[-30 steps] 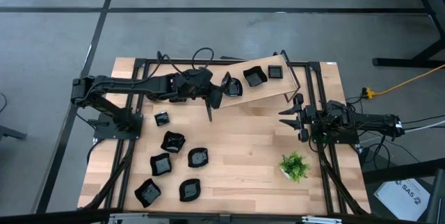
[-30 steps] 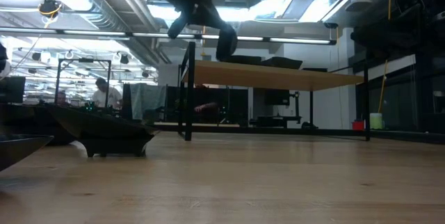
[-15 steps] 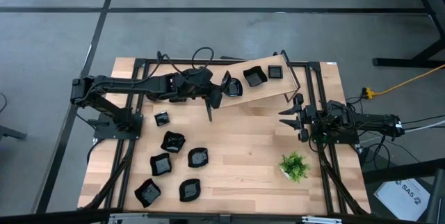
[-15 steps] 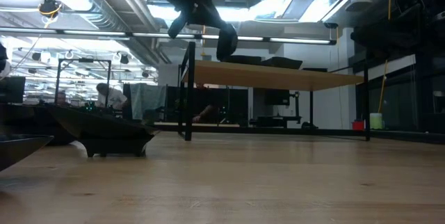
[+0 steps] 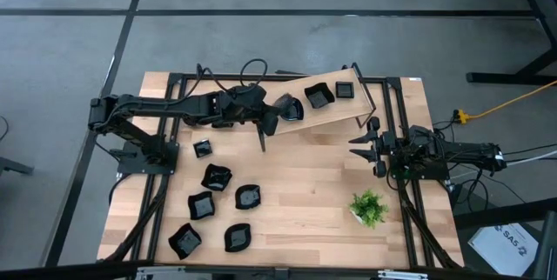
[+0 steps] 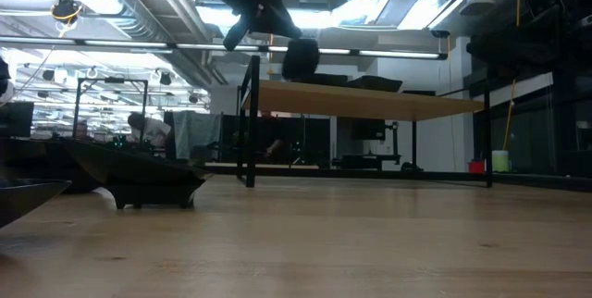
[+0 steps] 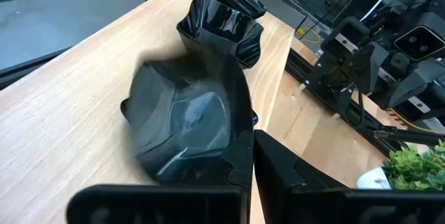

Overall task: Pick & Place Mini shaped plates
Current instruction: Stack the leaf-shaped plate on top of the leaf-shaped plate on the shelf

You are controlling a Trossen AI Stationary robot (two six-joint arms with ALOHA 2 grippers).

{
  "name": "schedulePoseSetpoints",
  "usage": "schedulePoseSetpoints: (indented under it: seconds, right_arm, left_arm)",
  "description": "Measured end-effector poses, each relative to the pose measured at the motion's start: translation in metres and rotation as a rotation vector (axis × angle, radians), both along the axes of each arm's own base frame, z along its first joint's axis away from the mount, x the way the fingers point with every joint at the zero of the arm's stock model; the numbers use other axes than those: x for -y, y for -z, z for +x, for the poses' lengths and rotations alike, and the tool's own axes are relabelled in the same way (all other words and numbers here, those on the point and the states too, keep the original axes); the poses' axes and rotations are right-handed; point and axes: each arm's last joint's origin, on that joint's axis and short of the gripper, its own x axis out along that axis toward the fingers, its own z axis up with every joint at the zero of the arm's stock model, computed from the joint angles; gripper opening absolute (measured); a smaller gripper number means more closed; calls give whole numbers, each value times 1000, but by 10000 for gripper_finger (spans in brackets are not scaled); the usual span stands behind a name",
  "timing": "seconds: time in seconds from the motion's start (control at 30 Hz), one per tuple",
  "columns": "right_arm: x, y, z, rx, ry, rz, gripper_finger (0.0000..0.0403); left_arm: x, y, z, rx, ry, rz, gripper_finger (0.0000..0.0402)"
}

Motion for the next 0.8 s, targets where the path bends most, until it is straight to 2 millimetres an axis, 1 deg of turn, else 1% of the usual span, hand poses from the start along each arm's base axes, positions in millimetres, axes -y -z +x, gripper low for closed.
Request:
schedulePoseSetpoints:
  seconds: [0.2, 0.47, 0.57, 0.7, 0.8]
  right_arm:
    - [0, 0, 0, 0, 0, -1, 132]
    - [0, 0, 0, 0, 0, 1, 132]
    - [0, 0, 0, 0, 0, -1, 132]
    - [0, 0, 0, 0, 0, -1, 132]
    - [0, 0, 0, 0, 0, 1, 132]
  left_arm:
    - [-1, 0, 0, 1, -3, -2, 19]
    - [-1, 0, 0, 1, 1, -3, 43]
    - [0, 0, 0, -10, 46, 18, 52]
    - [2, 0, 1, -49, 155, 120, 56]
    - [2, 0, 1, -102, 258, 280, 55]
